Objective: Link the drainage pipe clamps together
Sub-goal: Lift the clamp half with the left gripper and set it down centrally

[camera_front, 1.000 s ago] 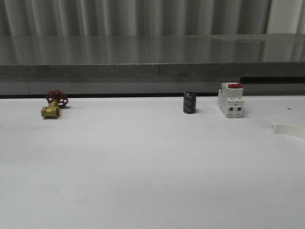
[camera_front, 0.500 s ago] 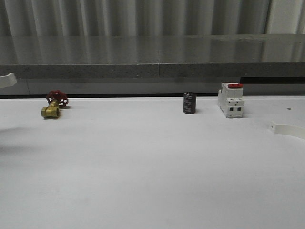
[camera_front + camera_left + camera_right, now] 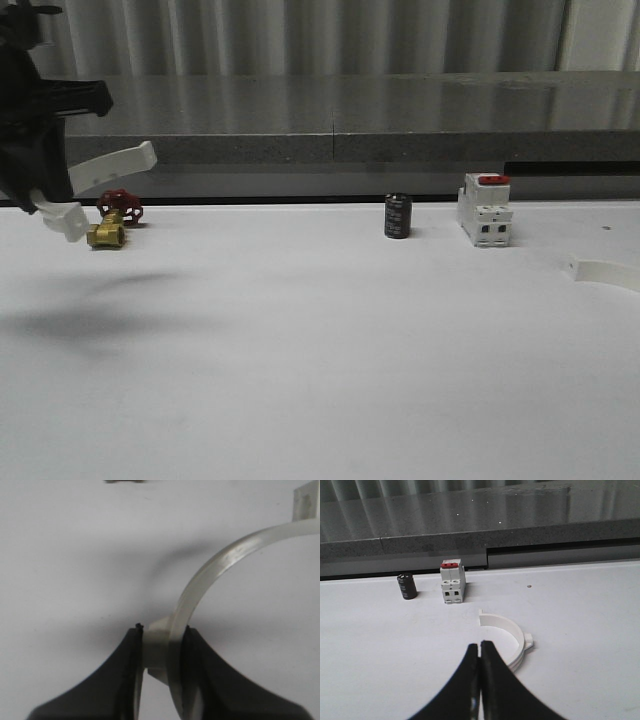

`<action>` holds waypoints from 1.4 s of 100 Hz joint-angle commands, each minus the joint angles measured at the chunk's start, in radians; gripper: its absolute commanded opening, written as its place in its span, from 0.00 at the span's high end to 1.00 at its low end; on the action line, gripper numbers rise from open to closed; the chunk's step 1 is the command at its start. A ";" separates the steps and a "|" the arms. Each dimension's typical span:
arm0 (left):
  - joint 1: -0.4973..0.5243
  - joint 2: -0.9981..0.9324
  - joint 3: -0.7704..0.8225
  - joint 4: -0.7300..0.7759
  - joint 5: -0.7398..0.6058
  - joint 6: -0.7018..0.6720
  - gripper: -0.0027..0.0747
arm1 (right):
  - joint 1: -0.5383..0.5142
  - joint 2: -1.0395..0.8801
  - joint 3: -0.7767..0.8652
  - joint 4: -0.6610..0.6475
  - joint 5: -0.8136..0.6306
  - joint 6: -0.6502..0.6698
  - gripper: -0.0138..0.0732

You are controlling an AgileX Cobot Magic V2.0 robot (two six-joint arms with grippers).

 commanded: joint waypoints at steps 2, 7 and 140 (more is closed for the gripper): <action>-0.040 -0.052 -0.021 -0.008 -0.039 -0.047 0.99 | -0.002 -0.021 -0.015 -0.002 -0.080 -0.006 0.92; -0.057 -0.052 -0.021 -0.008 -0.044 -0.061 0.99 | -0.002 -0.021 -0.015 -0.002 -0.080 -0.006 0.92; -0.263 0.172 -0.021 -0.009 -0.203 -0.229 0.92 | -0.002 -0.021 -0.015 -0.002 -0.080 -0.006 0.92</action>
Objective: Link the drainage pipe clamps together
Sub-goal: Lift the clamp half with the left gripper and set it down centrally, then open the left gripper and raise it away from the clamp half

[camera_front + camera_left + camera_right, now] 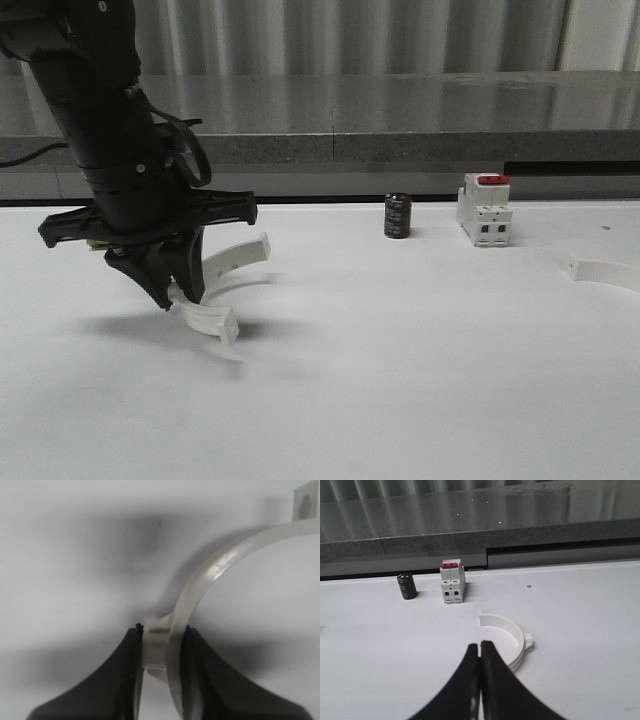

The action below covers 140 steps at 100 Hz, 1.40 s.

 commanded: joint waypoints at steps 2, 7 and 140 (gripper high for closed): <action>-0.008 -0.050 -0.023 -0.013 -0.029 -0.011 0.90 | -0.002 -0.021 -0.015 -0.002 -0.080 -0.006 0.92; -0.008 -0.048 -0.023 -0.013 -0.029 -0.011 0.86 | -0.002 -0.021 -0.015 -0.002 -0.080 -0.006 0.92; 0.012 -0.419 -0.010 0.191 -0.023 0.002 0.16 | -0.002 -0.021 -0.015 -0.002 -0.080 -0.006 0.92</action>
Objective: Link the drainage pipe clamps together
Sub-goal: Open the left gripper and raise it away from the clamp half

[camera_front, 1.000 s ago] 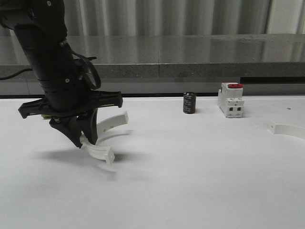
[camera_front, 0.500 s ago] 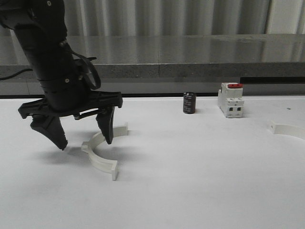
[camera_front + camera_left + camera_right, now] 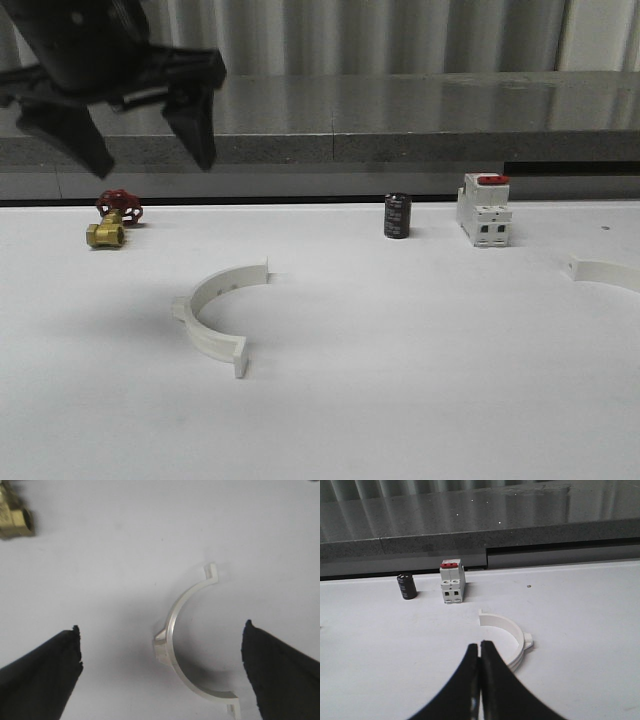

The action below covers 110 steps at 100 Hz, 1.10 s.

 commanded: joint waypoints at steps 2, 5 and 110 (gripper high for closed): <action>0.014 -0.141 -0.021 0.049 -0.036 0.002 0.16 | -0.002 -0.021 -0.015 -0.002 -0.080 -0.006 0.92; 0.018 -0.168 -0.021 0.061 -0.036 0.006 0.16 | -0.002 -0.021 -0.015 -0.002 -0.080 -0.006 0.92; 0.024 -1.046 0.717 0.258 -0.437 -0.020 0.17 | -0.002 -0.021 -0.015 -0.002 -0.080 -0.006 0.92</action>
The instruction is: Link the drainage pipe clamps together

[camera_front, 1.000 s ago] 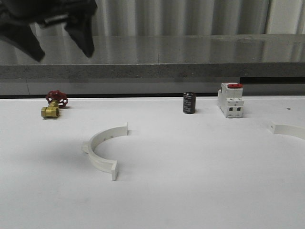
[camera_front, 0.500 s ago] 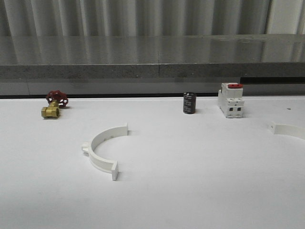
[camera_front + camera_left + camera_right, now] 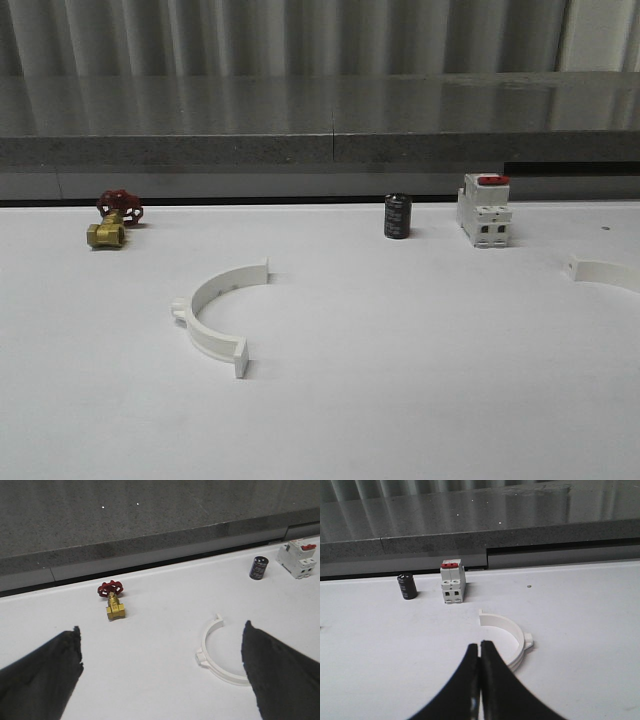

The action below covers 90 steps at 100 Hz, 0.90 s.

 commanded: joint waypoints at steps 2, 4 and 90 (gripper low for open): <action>0.004 -0.024 0.044 0.015 -0.157 -0.018 0.17 | -0.002 -0.021 -0.015 -0.002 -0.080 -0.006 0.92; 0.004 -0.028 0.056 0.018 -0.163 -0.018 0.17 | -0.002 -0.021 -0.015 -0.002 -0.080 -0.006 0.92; 0.315 -0.041 0.241 -0.127 -0.545 -0.020 0.17 | -0.002 -0.021 -0.015 -0.002 -0.080 -0.006 0.92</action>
